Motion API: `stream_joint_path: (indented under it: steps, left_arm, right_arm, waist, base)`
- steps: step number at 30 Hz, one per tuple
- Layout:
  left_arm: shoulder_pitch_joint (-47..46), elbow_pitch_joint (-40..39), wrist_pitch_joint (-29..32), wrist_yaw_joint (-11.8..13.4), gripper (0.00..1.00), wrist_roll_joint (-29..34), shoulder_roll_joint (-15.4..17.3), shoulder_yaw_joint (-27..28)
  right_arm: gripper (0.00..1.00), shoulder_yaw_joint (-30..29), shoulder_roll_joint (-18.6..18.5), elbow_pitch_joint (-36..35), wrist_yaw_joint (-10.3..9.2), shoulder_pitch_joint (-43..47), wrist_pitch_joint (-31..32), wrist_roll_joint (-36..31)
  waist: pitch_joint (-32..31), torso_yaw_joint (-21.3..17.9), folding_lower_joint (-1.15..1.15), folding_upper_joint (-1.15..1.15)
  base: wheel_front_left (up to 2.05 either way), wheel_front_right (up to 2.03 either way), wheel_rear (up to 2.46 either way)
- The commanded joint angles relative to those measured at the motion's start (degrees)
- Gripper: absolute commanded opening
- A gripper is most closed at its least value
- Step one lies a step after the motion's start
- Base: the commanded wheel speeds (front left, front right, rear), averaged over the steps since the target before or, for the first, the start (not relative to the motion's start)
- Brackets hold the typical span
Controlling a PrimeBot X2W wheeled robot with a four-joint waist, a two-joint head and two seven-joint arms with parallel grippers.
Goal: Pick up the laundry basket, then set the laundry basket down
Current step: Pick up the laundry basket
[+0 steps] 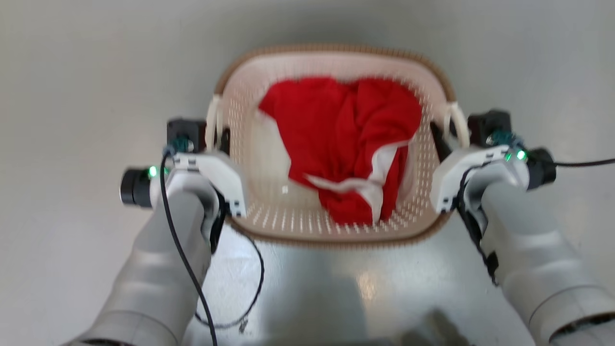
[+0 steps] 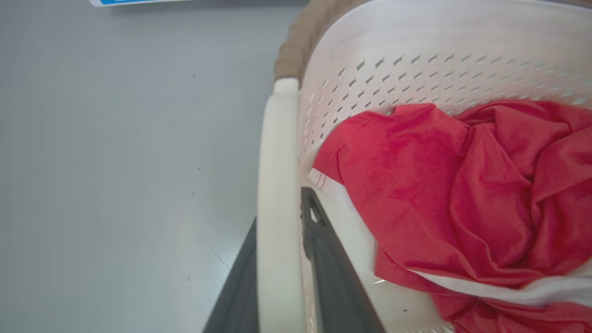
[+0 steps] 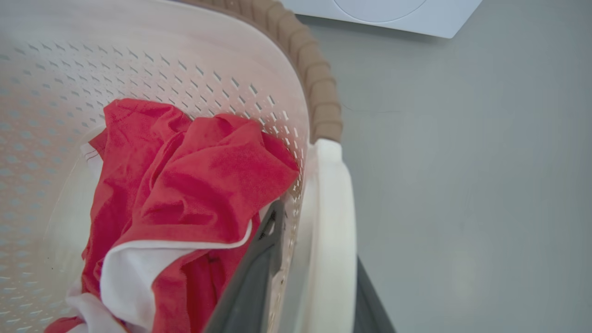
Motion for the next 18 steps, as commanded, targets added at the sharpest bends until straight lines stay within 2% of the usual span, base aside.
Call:
stream_joint_path:
  steps: [1,10,18]
  left_arm:
    - [2.53,0.49,-0.35,-0.45,0.00,-0.83,2.24,0.09]
    - [9.91,3.04,-0.35,-1.27,0.00,-6.95,2.24,-3.74]
    - [16.09,4.22,0.41,-1.40,0.00,-11.18,2.24,-7.88]
  right_arm:
    - [0.00,2.52,0.28,0.10,0.44,3.63,0.26,0.93]
    - [0.00,13.46,0.32,-1.14,0.44,9.81,4.47,10.75]
    - [0.00,21.56,0.33,-2.12,0.44,15.50,8.12,16.88]
  waist:
    - [-4.62,-0.50,0.00,0.00]
    - [-16.49,-0.66,0.00,0.00]
    - [-26.45,-0.13,0.00,0.00]
  base:
    - [0.00,0.00,0.00]
    - [0.00,0.00,0.00]
    - [0.00,0.00,0.00]
